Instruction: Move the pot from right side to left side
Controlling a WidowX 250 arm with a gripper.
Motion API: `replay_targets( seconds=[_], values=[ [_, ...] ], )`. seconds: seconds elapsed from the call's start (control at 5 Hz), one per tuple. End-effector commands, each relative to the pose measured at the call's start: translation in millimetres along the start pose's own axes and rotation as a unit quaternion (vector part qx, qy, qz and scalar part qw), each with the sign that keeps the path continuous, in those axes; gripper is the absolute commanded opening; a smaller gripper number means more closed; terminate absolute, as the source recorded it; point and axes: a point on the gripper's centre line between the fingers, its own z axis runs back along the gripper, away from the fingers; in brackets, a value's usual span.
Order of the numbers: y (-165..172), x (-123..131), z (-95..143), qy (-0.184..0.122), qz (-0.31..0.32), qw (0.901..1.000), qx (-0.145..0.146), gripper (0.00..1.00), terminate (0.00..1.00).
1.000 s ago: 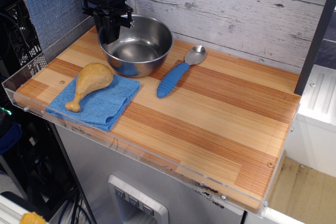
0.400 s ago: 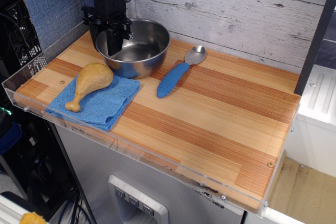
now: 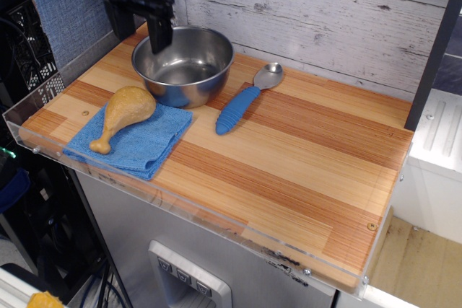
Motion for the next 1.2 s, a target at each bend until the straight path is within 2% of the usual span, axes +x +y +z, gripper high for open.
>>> replay_targets(
  seconds=[0.0, 0.4, 0.8, 1.0],
  values=[
    [-6.1, -12.0, 67.6, -0.010, -0.004, 0.9993, 0.035, 1.00, 0.00],
    [-48.2, -31.9, 77.0, 0.026, -0.011, 0.9994, 0.020, 1.00, 0.00],
    [-58.8, -46.7, 83.7, 0.017, 0.006, 0.9995, 0.026, 1.00, 0.00],
    [-52.2, -49.8, 85.3, 0.057, 0.002, 0.9973, 0.046, 1.00, 0.00]
  ],
)
